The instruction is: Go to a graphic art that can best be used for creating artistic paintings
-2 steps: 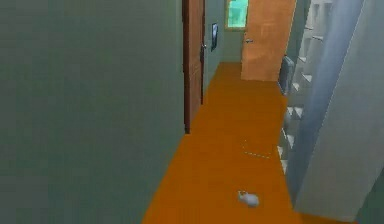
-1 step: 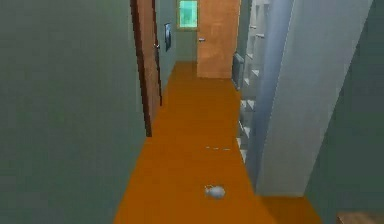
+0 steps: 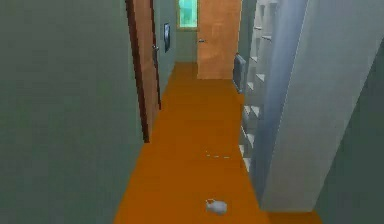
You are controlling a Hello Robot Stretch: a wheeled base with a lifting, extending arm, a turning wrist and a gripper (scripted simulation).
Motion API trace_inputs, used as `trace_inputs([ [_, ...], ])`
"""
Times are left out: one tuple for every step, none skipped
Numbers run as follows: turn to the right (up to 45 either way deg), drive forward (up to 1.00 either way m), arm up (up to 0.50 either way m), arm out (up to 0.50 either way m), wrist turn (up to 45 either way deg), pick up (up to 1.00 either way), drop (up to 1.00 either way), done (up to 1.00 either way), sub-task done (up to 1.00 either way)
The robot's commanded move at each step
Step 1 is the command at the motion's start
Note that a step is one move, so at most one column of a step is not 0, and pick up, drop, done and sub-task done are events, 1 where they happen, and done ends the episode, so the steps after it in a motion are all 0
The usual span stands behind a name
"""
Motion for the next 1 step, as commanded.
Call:
trace_inputs([
  [3.0,0.00,0.00,0.00,0.0,0.00,0.00,0.00,0.00],
])
